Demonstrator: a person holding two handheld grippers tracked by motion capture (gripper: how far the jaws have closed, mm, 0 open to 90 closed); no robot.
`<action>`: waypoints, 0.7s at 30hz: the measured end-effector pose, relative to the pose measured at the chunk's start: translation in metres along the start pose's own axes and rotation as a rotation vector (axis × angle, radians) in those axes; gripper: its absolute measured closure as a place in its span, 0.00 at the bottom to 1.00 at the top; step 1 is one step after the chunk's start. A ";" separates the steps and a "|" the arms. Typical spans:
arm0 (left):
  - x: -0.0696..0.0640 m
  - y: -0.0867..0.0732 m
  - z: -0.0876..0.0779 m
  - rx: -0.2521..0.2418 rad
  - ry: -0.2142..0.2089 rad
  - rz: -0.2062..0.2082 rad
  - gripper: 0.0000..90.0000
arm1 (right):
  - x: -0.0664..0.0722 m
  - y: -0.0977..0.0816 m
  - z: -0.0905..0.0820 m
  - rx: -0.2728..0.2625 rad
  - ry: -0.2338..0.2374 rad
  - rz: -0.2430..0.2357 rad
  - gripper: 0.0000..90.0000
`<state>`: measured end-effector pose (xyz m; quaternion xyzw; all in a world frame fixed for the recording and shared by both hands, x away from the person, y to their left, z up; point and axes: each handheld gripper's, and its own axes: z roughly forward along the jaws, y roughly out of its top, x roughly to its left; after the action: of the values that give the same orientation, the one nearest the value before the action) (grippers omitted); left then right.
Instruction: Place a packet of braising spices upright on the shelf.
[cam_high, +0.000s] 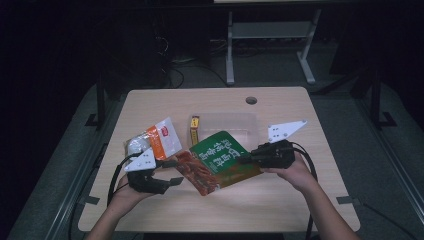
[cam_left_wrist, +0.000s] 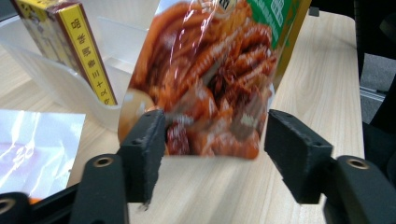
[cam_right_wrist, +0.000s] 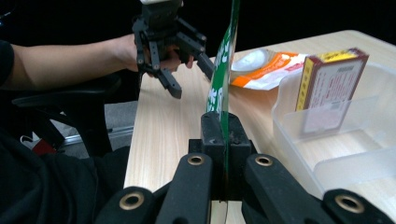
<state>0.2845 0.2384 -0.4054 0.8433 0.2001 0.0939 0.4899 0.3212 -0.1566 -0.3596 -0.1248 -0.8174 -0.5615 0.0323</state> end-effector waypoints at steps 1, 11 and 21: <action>0.000 0.000 0.000 0.000 0.000 0.000 0.41 | 0.000 0.000 0.000 0.000 0.000 0.000 1.00; 0.002 -0.001 0.003 -0.006 0.003 -0.018 0.31 | 0.002 0.007 -0.014 -0.070 -0.019 0.002 1.00; 0.005 -0.002 0.003 -0.007 0.023 -0.036 0.23 | 0.003 0.017 -0.037 -0.112 -0.093 -0.007 1.00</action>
<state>0.2897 0.2392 -0.4087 0.8366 0.2203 0.0955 0.4924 0.3195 -0.1844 -0.3307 -0.1496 -0.7856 -0.6001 -0.0145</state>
